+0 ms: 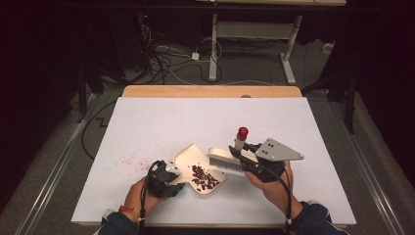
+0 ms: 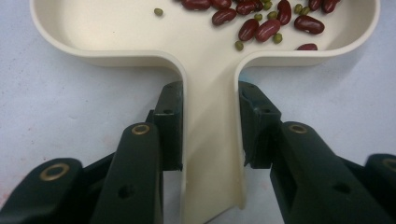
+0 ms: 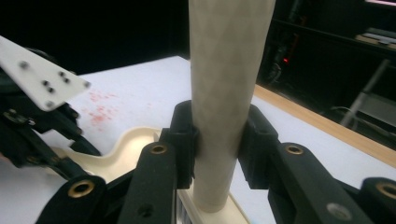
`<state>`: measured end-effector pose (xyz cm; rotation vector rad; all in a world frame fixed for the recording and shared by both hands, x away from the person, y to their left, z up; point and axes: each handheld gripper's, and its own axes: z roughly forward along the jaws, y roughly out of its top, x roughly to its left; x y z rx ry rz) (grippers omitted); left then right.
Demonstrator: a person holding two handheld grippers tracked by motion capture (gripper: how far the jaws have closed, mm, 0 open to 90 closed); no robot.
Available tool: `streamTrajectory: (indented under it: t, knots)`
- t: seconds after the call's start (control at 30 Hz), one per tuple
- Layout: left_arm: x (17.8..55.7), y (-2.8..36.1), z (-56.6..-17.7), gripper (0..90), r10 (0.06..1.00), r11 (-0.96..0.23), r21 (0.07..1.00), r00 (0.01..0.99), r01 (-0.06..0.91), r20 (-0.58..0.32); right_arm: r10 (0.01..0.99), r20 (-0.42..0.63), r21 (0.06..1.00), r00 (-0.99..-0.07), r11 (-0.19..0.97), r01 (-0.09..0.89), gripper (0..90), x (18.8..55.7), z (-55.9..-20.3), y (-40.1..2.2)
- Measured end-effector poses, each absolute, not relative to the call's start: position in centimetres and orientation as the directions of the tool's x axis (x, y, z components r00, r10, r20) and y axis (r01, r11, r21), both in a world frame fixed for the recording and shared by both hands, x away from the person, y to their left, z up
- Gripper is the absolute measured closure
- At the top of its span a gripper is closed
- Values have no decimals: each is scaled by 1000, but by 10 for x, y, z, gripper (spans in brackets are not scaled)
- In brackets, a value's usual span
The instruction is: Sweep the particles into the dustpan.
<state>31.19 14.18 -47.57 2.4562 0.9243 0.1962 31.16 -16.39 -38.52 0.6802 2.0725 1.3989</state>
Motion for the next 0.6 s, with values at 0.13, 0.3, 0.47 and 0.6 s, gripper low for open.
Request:
streamTrajectory:
  t: [0.13,0.3,0.47,0.6]
  knots:
    - [311,143,-474,635,645,-649,501,763,572,-36,694,-188,919,-695,374,124,704,310,-389,-177]
    - [308,142,-472,634,643,-657,498,766,566,-22,690,-177,902,-702,400,165,704,304,-397,-183]
    - [308,140,-474,634,644,-660,493,764,566,-15,657,-133,903,-742,389,182,703,298,-399,-172]
    - [308,141,-474,634,644,-658,497,765,566,-17,630,-94,918,-771,355,178,704,295,-397,-164]
